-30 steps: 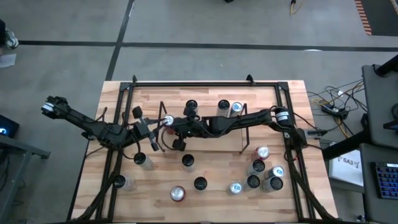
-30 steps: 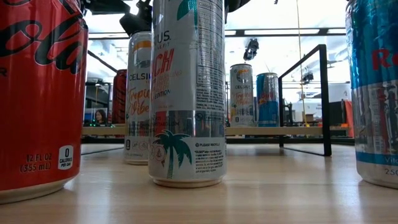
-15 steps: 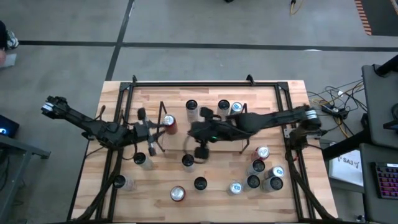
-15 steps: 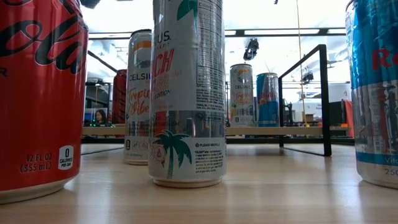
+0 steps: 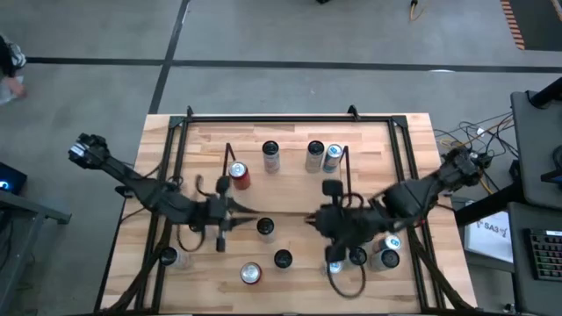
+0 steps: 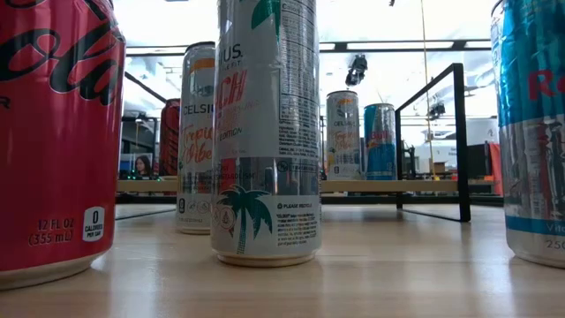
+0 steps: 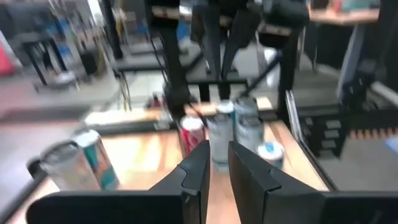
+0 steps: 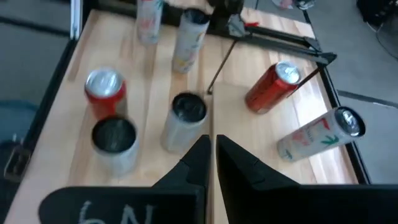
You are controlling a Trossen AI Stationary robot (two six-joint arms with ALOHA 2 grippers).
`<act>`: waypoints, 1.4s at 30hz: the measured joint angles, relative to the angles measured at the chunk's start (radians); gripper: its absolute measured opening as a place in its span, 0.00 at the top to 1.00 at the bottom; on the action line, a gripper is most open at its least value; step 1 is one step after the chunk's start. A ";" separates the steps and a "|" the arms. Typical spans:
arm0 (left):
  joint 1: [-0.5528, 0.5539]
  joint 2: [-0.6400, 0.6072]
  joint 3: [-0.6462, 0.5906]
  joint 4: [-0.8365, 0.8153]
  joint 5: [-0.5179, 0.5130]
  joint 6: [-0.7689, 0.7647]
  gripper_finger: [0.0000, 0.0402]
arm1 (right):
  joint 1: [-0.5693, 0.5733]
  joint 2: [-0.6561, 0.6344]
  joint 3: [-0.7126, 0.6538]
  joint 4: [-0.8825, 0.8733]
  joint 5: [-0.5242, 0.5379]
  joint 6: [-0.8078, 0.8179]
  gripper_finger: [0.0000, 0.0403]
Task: Place canned beverage on shelf
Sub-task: Put the right white and yellow soda can on the shelf aligned with the other white and yellow soda can
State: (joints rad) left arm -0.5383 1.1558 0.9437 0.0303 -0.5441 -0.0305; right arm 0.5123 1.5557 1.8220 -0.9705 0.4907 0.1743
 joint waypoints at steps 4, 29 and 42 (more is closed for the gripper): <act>-0.014 0.118 0.165 -0.251 -0.003 -0.101 0.90 | 0.072 0.000 -0.006 -0.065 0.010 0.055 0.96; 0.034 0.480 0.582 -0.951 0.059 -0.318 0.51 | 0.256 0.000 -0.012 -0.234 0.044 0.341 0.96; 0.086 0.529 0.579 -0.974 0.090 -0.283 0.18 | 0.255 0.000 -0.016 -0.256 0.080 0.342 0.96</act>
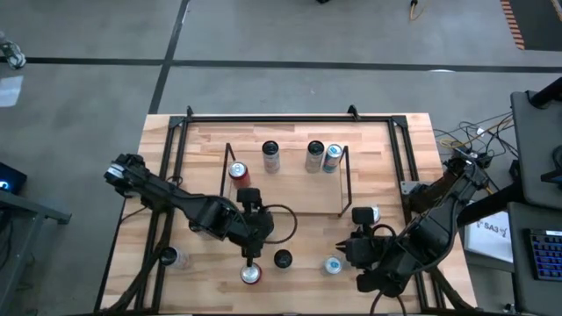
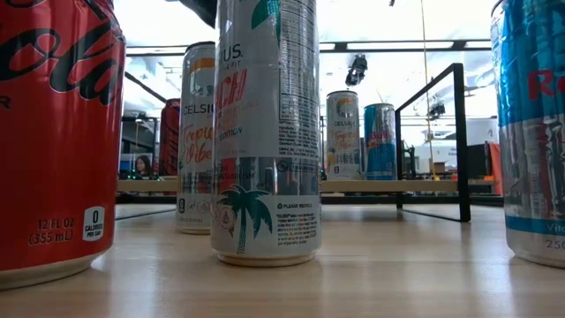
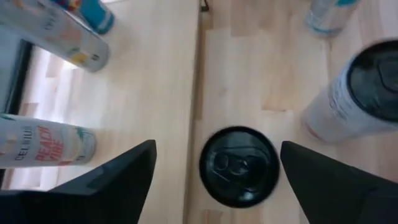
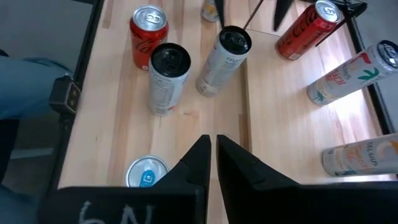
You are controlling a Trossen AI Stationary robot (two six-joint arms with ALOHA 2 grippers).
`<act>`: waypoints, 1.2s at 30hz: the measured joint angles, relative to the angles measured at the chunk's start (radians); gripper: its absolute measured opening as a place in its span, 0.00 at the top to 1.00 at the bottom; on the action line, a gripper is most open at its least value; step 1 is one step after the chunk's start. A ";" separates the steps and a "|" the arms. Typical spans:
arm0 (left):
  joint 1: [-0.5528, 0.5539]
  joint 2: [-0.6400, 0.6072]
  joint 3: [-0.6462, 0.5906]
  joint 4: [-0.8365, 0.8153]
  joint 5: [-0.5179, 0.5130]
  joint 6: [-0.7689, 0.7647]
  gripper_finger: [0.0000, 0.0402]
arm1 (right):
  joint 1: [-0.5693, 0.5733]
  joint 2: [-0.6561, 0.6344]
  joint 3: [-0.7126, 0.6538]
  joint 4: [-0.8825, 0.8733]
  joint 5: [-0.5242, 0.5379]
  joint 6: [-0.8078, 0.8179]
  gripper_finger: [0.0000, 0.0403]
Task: Place canned beverage on shelf
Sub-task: Put the right white and yellow soda can on the shelf aligned with the other white and yellow soda can
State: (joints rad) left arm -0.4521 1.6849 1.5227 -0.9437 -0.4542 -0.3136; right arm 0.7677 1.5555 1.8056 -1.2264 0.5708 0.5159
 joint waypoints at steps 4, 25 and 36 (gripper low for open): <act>0.009 0.013 0.000 -0.001 0.067 0.011 0.17 | 0.000 0.000 -0.004 -0.001 0.011 0.000 0.96; 0.045 0.033 -0.060 0.024 0.090 0.017 0.17 | 0.000 0.000 -0.026 0.000 0.033 0.001 0.96; 0.054 0.033 -0.168 0.123 0.132 0.018 0.20 | -0.002 0.000 -0.026 0.001 0.035 0.001 0.96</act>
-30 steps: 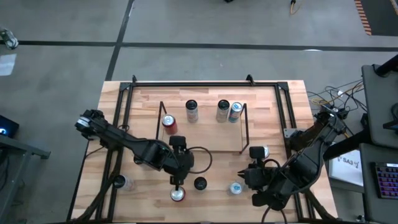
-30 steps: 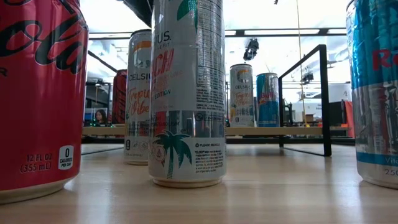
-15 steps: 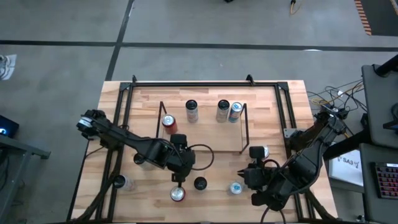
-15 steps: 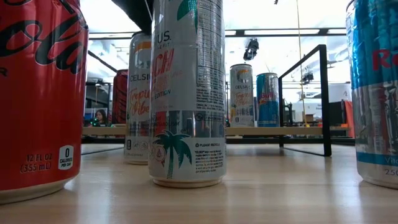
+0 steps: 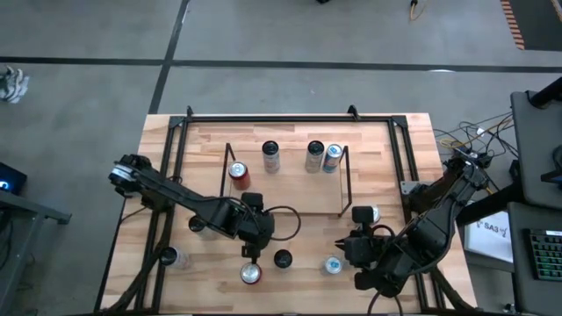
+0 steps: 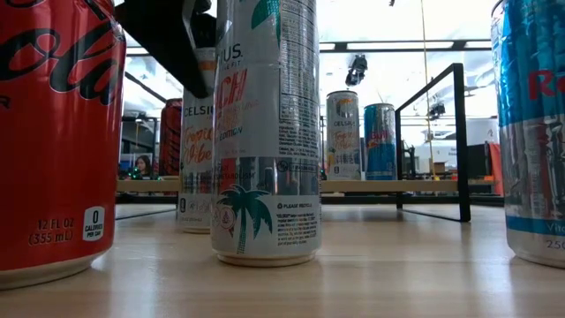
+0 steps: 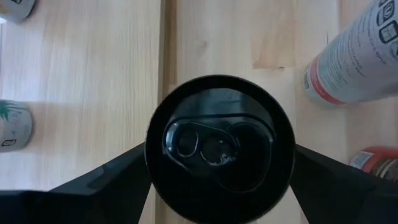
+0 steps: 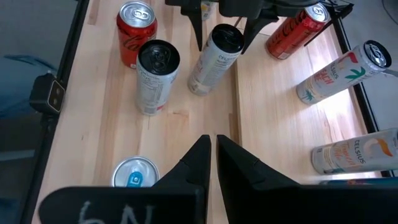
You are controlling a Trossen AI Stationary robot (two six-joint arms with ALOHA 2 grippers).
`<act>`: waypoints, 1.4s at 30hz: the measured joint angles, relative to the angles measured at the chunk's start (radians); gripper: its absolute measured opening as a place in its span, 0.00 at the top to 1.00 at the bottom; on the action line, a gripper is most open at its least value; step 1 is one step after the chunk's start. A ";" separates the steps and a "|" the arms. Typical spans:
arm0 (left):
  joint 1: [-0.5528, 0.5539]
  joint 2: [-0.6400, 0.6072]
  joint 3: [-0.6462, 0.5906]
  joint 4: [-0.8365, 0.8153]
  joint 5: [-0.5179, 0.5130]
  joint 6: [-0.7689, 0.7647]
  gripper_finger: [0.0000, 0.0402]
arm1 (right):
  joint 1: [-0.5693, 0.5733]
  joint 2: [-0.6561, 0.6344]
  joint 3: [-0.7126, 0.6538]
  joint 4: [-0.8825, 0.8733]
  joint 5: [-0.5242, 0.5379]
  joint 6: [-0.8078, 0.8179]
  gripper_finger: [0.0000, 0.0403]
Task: Place canned beverage on shelf
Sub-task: Put the right white and yellow soda can on the shelf aligned with the other white and yellow soda can
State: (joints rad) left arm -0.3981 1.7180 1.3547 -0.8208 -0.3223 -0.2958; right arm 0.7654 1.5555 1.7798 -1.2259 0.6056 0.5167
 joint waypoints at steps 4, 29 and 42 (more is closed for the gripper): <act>0.000 0.000 -0.005 0.007 -0.006 0.008 0.25 | 0.000 0.000 0.000 0.001 0.005 0.000 0.96; -0.008 -0.018 0.272 -0.203 -0.011 0.074 0.41 | 0.000 0.000 0.000 0.005 0.077 0.005 0.96; 0.091 -0.018 0.406 -0.223 -0.011 0.175 0.41 | 0.000 -0.008 -0.001 -0.005 0.059 0.004 0.96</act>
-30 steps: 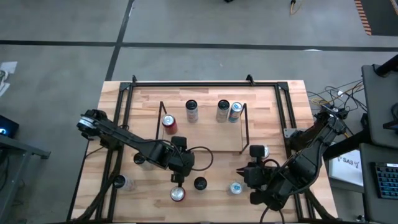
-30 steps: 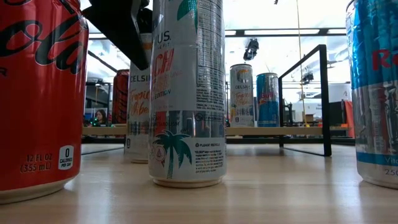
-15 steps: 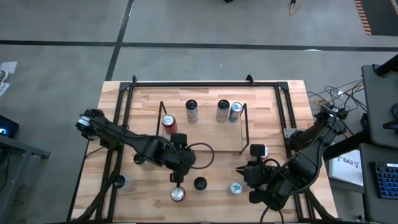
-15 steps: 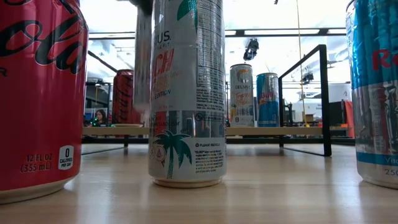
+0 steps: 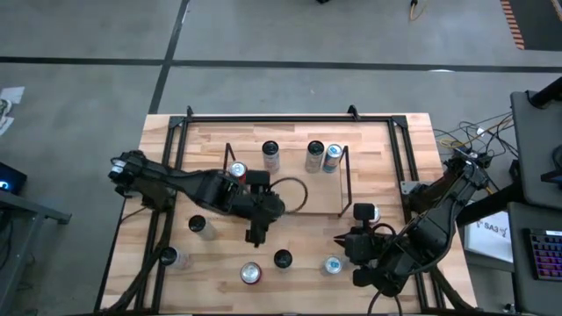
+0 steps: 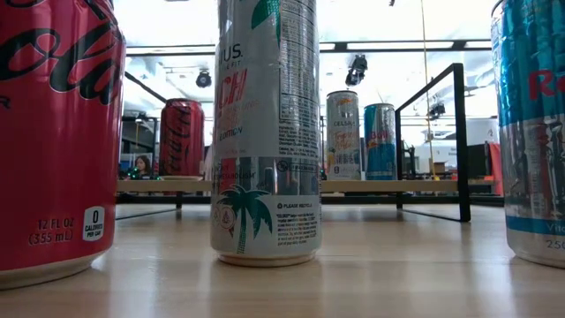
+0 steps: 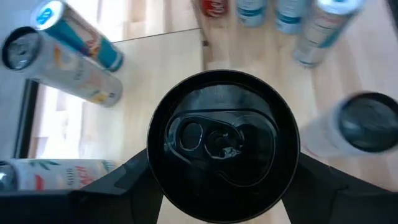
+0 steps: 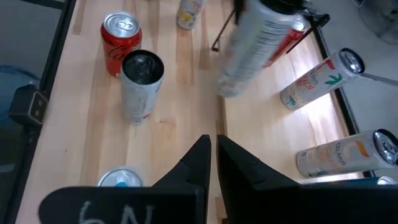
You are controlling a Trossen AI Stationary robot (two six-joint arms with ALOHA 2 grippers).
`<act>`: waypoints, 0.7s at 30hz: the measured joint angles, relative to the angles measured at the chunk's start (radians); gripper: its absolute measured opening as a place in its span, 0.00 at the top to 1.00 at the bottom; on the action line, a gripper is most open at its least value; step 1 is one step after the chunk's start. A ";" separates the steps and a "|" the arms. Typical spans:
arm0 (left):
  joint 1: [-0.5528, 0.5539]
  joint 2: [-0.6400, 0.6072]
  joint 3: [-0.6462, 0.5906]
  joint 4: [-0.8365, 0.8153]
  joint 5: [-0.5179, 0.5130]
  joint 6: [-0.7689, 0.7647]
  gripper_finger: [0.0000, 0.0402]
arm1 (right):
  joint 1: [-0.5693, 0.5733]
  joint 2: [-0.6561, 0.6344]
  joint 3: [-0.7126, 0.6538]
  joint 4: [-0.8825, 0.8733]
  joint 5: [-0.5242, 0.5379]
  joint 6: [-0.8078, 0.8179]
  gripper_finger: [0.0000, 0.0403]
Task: Place canned beverage on shelf
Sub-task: Put the right white and yellow soda can on the shelf aligned with the other white and yellow soda can
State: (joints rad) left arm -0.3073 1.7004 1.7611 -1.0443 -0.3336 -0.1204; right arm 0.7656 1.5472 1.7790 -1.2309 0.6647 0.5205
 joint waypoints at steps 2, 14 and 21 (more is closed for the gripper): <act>0.033 0.000 0.000 0.004 0.000 0.006 0.41 | 0.000 -0.006 0.000 -0.006 -0.016 0.000 0.96; 0.209 0.008 0.006 0.120 0.048 0.070 0.41 | 0.000 -0.058 0.000 -0.086 -0.017 0.045 0.96; 0.270 0.042 0.020 0.180 0.103 0.136 0.41 | 0.000 -0.066 0.000 -0.099 -0.010 0.057 0.96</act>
State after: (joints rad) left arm -0.0371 1.7425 1.7812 -0.8641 -0.2305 0.0157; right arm 0.7658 1.4808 1.7790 -1.3296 0.6548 0.5780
